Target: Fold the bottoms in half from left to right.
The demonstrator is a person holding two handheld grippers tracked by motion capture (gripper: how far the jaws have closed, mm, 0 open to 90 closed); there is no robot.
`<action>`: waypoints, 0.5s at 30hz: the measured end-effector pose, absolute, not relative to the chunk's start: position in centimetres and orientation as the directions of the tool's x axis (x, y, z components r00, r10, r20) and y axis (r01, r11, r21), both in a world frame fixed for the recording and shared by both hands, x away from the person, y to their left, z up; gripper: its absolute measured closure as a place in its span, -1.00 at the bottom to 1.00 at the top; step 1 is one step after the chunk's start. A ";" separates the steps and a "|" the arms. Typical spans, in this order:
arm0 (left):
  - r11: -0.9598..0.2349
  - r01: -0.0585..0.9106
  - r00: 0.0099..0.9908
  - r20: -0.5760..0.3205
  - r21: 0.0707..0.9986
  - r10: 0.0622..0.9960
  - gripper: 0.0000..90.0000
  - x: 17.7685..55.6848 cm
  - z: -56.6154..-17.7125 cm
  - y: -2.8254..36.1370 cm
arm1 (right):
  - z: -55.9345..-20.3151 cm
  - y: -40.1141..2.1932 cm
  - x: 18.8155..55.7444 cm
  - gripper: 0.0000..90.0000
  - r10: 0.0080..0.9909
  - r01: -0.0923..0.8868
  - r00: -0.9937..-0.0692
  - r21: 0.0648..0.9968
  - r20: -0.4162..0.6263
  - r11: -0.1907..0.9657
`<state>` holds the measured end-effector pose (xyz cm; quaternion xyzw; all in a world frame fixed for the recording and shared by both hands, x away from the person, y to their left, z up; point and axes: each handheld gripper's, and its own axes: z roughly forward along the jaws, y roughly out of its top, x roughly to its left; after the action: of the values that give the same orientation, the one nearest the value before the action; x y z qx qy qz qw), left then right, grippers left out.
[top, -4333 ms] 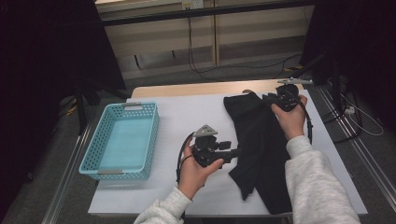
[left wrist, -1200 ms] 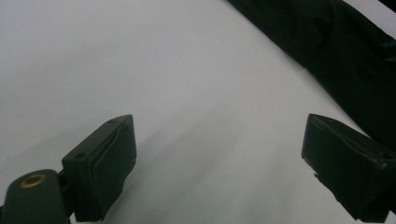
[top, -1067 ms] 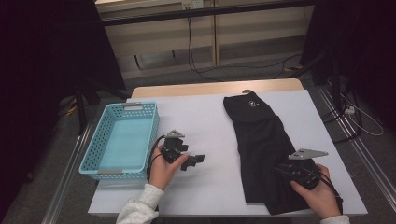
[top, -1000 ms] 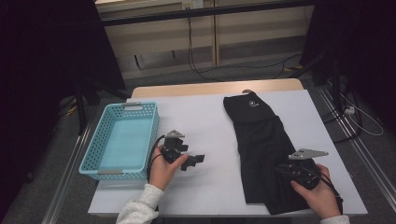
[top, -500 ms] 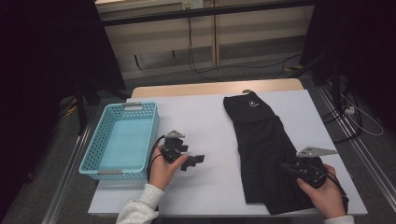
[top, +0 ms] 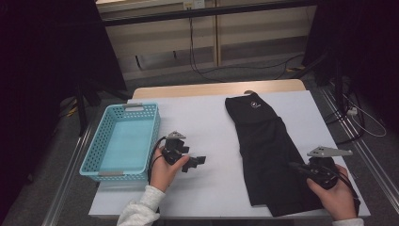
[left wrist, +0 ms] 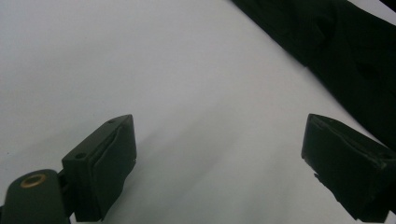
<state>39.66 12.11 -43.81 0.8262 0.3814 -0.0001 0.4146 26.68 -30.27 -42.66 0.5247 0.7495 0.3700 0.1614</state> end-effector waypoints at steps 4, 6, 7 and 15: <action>-0.369 0.631 0.710 -0.316 0.683 0.629 -0.77 39.7 -43.8 12.1 | -42.3 -31.0 26.4 1.00 0.913 0.665 -0.381 0.730 0.148 0.159; -0.366 0.632 0.708 -0.317 0.684 0.631 -0.77 39.7 -43.8 12.1 | -42.3 -31.3 26.3 1.00 0.916 0.667 -0.374 0.728 0.146 0.157; -0.366 0.632 0.708 -0.317 0.683 0.631 -0.77 39.7 -43.8 12.1 | -42.3 -31.4 26.3 1.00 0.918 0.674 -0.369 0.723 0.147 0.155; -0.370 0.634 0.708 -0.317 0.679 0.631 -0.77 39.6 -43.8 12.0 | -42.4 -32.8 26.0 1.00 0.935 0.688 -0.332 0.710 0.123 0.150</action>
<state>39.64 12.00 -43.83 0.8278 0.3821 -0.0016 0.4108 26.01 -32.84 -42.36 0.5502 0.7375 0.3493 0.1771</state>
